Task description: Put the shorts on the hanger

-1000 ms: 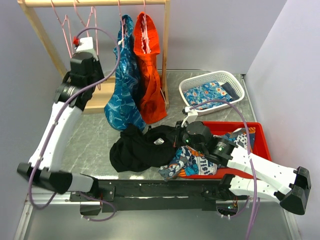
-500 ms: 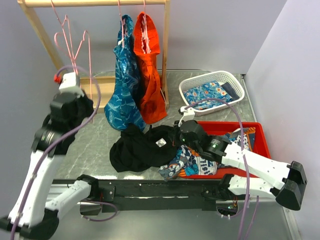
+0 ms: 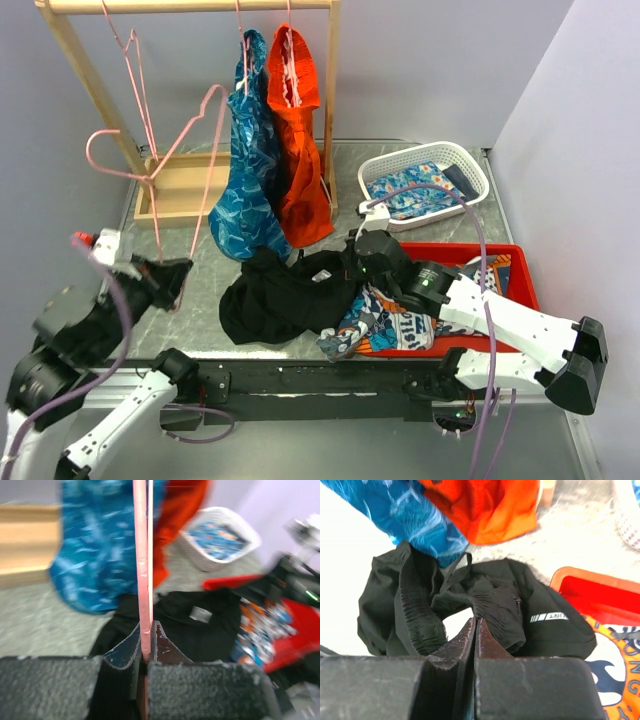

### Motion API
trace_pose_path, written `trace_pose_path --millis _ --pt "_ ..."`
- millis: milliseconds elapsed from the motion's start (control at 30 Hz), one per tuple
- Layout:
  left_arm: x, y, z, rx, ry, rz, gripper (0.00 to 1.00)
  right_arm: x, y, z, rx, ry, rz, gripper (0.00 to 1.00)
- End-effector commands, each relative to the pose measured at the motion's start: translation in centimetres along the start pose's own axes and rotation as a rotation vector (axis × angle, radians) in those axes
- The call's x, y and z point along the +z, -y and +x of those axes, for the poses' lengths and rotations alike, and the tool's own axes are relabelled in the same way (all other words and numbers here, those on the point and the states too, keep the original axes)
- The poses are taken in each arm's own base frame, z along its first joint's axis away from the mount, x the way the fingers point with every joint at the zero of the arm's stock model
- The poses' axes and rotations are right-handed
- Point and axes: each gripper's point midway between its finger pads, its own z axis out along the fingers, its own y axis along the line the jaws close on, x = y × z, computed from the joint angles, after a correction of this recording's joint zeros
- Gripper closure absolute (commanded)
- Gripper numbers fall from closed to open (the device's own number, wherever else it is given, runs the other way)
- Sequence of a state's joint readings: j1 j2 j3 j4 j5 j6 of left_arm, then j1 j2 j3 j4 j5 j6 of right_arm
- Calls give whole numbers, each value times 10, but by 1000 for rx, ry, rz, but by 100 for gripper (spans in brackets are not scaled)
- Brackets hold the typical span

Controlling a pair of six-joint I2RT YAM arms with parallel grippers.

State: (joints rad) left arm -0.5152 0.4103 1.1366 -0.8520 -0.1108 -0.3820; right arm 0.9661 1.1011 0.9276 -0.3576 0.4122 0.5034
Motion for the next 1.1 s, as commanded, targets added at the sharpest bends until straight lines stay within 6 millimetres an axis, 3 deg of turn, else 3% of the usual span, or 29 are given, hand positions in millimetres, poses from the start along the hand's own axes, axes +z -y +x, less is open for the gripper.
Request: trace_pose_path --millis 0,333,533,667,833,1067 --pt "-21 36 -1 37 22 250 99 -9 1 -38 -7 90 52 100" --pt "-28 70 36 123 -142 505 99 -32 37 -57 11 187 191 100" --pt "-22 74 48 183 -225 501 99 -45 56 -81 48 314 260 100" --pt "-16 86 63 208 -306 525 99 -54 68 -113 71 448 219 100" --pt "-11 84 58 231 -317 485 99 -61 64 -162 87 556 110 100" --pt "-3 87 67 246 -360 458 99 -60 46 -194 -5 588 66 100"
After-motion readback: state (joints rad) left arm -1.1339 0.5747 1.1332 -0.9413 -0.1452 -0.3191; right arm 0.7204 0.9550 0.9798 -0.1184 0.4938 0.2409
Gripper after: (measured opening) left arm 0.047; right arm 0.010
